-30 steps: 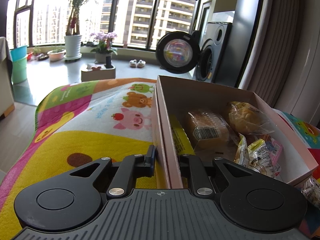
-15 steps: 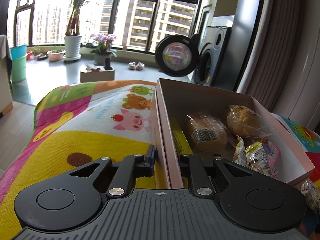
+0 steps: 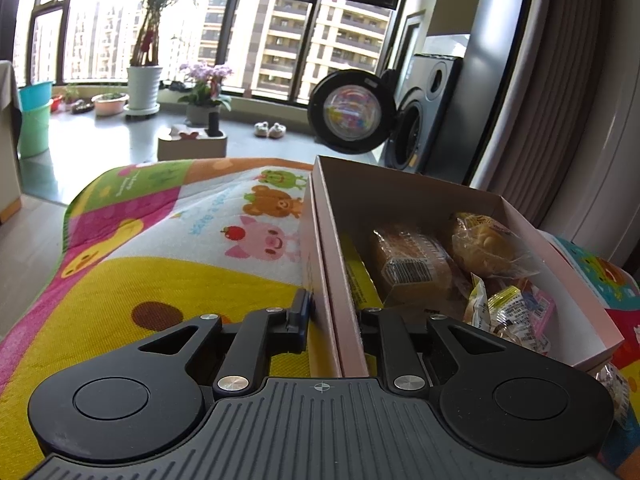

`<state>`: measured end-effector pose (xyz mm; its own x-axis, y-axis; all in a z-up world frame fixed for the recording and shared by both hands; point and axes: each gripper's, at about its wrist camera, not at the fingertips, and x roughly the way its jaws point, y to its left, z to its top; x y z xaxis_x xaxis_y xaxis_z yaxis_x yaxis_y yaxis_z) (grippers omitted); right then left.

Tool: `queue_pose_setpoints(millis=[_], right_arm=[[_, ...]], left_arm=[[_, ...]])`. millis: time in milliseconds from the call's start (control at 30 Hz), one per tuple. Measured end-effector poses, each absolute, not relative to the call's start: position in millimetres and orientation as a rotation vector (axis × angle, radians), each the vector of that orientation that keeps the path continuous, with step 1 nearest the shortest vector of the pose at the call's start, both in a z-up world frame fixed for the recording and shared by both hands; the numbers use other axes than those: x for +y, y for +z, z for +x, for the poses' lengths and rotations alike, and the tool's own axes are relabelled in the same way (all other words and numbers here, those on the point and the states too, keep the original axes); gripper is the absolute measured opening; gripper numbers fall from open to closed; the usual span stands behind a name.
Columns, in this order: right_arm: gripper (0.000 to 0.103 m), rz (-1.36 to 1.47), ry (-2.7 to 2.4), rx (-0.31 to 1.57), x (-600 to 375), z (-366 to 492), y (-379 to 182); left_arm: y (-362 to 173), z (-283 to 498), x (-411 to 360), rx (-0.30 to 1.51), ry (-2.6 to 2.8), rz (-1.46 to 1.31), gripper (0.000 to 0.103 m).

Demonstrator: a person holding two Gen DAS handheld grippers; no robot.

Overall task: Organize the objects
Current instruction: 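Carry the grain bar into the box with the right tool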

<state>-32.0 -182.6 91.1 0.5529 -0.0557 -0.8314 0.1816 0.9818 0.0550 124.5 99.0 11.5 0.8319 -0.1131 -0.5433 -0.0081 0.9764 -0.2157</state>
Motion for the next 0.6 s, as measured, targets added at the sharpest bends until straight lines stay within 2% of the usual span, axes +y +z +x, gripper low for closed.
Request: queue_pose_setpoints(millis=[167,300,600], right_arm=[[0.028,0.051,-0.028,0.842,-138,-3,155],[0.028,0.009,0.077,0.796,-96,45,178],[0.028,0.034,0.131,0.916,-28,167,127]], left_arm=[[11,124,99,0.588,-0.058,-0.219,0.018],[11,124,99,0.59,-0.059,-0.224,0.018],[11,124,100,0.589,-0.059,-0.224,0.018]])
